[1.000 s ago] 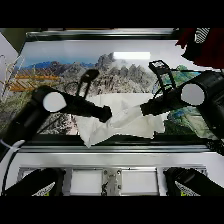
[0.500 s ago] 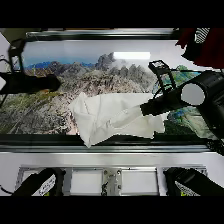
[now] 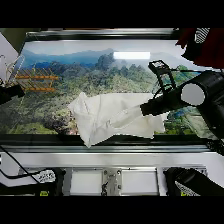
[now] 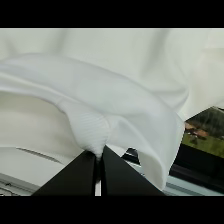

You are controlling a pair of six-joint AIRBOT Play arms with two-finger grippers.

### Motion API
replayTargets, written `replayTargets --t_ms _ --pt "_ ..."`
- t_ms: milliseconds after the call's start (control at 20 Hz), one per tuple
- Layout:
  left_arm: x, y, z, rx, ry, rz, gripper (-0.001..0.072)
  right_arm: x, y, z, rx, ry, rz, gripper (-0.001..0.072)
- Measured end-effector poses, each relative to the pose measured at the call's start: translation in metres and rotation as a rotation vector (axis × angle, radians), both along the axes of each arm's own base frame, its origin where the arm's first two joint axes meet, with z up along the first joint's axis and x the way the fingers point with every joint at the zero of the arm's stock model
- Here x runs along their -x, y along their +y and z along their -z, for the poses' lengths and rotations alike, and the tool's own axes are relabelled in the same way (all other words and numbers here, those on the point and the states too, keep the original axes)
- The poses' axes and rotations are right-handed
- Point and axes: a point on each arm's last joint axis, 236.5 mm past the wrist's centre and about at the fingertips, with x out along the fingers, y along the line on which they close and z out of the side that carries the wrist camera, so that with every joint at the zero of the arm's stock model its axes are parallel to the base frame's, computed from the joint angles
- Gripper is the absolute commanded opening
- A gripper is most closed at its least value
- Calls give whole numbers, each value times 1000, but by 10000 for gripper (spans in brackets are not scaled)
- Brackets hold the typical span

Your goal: Fold the clothes and pants, and hang the long-sleeved shirts on hangers.

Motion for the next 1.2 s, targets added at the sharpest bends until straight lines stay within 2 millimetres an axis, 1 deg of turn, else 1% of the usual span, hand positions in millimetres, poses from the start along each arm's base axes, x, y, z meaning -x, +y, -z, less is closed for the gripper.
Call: replayTargets --t_ms 150,250,450,550,650,800,1050,1100,1150,1200 --pt "-17 27 37 -60 65 16 708 0 0 0 0 0 0 18" --pt "-31 40 57 -103 99 40 708 0 0 0 0 0 0 18" --pt "-62 53 88 -150 134 76 708 0 0 0 0 0 1 19" --pt "-73 57 101 -153 151 79 708 0 0 0 0 0 1 19" --pt "-79 63 111 -155 166 75 708 0 0 0 0 0 2 18" --pt "-88 71 119 -160 158 63 708 0 0 0 0 0 1 19" --pt "-95 76 135 -162 155 60 708 0 0 0 0 0 2 19" --pt "-97 76 137 -164 151 60 635 0 0 0 0 0 1 18" --pt "-96 76 140 -159 155 58 523 0 0 0 0 0 1 18" --pt "-96 75 143 -158 157 59 470 0 0 0 0 0 2 18"
